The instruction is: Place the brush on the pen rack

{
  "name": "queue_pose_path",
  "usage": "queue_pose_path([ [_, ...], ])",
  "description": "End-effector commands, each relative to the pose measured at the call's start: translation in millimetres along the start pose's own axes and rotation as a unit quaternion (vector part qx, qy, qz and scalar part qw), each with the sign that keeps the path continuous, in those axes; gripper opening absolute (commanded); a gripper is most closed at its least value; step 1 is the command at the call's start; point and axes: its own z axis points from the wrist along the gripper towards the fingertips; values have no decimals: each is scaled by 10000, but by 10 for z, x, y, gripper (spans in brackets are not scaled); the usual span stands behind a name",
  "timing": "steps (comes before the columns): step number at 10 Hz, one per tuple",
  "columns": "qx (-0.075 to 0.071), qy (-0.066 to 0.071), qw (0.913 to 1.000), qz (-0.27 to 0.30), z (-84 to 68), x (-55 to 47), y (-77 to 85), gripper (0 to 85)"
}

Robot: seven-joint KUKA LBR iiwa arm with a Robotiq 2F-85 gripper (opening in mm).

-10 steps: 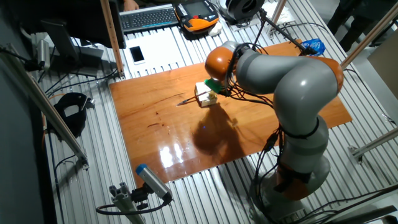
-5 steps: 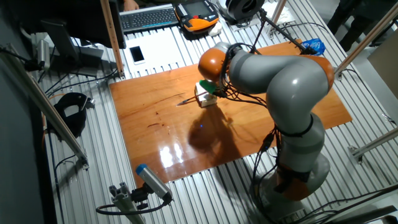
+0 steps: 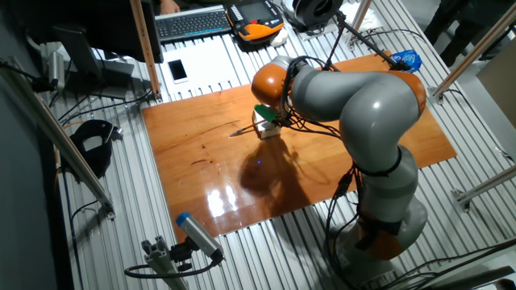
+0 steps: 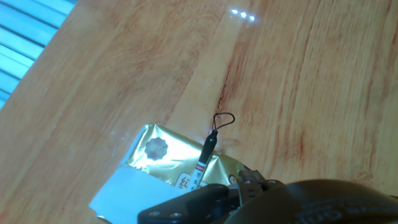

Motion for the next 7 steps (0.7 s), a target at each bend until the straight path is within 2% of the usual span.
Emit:
queue_pose_path([
  [1, 42, -32, 10000, -48, -6, 8, 1, 0],
  [3, 25, 2, 9999, -128, 13, -2, 10, 0],
  [5, 16, -80, 9997, -221, 13, -2, 10, 0],
  [6, 6, -77, 9997, -235, 13, -2, 10, 0],
  [7, -61, 16, 9992, -389, 13, -2, 10, 0],
])
